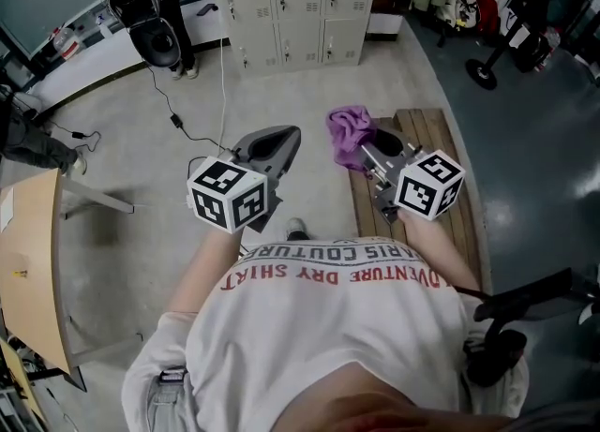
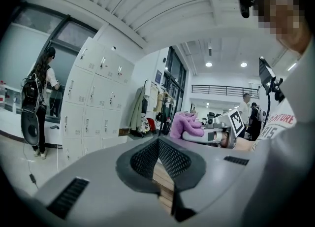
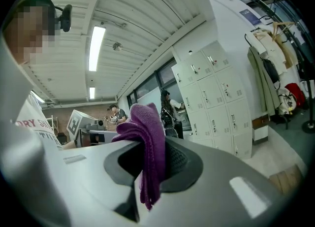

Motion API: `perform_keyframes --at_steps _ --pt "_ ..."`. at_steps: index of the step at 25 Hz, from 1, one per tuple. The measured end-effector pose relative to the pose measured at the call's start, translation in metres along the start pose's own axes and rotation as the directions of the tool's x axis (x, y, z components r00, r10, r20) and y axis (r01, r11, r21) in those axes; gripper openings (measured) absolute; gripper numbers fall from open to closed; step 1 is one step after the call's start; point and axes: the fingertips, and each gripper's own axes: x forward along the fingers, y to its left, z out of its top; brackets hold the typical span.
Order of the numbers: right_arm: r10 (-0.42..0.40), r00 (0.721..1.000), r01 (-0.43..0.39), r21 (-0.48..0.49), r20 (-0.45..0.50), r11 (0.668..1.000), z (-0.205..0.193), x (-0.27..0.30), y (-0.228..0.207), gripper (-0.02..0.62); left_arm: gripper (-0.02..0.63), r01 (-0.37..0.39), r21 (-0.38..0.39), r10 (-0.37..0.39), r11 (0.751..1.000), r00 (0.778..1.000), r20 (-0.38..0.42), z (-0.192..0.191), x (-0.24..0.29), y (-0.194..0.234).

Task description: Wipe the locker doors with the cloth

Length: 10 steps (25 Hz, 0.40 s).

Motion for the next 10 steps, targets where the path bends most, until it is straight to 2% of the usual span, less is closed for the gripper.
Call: perform_keyframes --at_steps 10 --pt "0.016 1.000 -0.016 0.005 0.008 1.000 0.0037 -0.0001 0.0038 0.051 -0.002 0.000 0.021 0.000 1.000 1.000 0.006 0.0066 -0.0014 -0.0033"
